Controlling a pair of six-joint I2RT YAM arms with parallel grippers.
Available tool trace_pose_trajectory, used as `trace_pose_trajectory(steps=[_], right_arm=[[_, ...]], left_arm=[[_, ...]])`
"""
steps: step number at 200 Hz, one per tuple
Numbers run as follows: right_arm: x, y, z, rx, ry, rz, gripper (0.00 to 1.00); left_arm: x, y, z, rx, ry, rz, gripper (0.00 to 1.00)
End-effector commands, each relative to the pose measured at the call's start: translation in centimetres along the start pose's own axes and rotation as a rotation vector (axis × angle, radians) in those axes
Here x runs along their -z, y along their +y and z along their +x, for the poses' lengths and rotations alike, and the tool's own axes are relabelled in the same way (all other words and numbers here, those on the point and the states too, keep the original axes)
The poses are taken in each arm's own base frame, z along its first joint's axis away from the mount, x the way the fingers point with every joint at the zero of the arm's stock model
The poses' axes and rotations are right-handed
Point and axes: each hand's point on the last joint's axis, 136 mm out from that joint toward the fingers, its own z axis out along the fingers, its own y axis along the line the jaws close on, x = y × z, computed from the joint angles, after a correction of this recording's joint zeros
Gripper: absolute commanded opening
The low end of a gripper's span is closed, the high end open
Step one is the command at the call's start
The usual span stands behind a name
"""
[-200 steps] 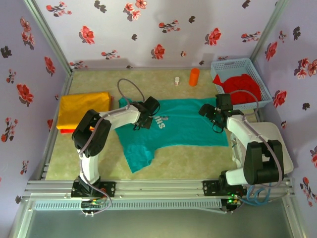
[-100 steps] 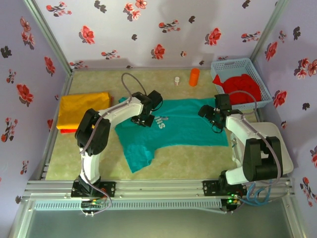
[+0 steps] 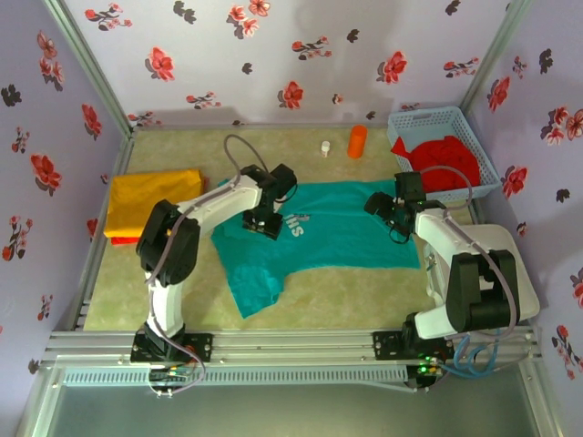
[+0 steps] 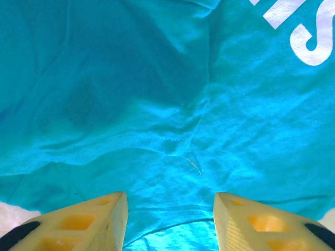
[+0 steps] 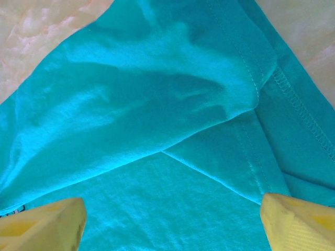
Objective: Fold and stack the t-shirts
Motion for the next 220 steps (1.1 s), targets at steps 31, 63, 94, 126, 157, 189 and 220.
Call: trace_pose_trajectory(steps=[31,63,94,126,157,189,220], right_arm=[[0.3,0.5,-0.3,-0.004,-0.006,-0.019,0.87],[0.0,0.6,-0.2,-0.004,0.006,-0.021,0.87],[-0.2,0.7,-0.1,-0.006,0.012,-0.025,0.86],[0.3,0.6,-0.3,0.004,0.004,-0.018,0.86],[0.6,0.6,-0.4,0.009,-0.003,-0.014,0.86],[0.5,0.7,-0.5,0.010,-0.002,-0.014,0.86],[0.5,0.8,-0.6,0.011,-0.002,-0.017,0.86]], left_arm=[[0.8,6.3,1.4,0.314,-0.126,0.187,0.45],[-0.9,9.8,2.4,0.467,-0.182,0.213,0.44],[-2.3,10.7,1.7,0.535,-0.232,0.248,0.40],[-3.5,11.0,0.8,0.562,-0.268,0.280,0.36],[-4.6,10.9,0.5,0.559,-0.257,0.280,0.31],[-5.1,10.9,0.7,0.563,-0.246,0.279,0.26],[-5.5,10.8,1.0,0.571,-0.236,0.279,0.20]])
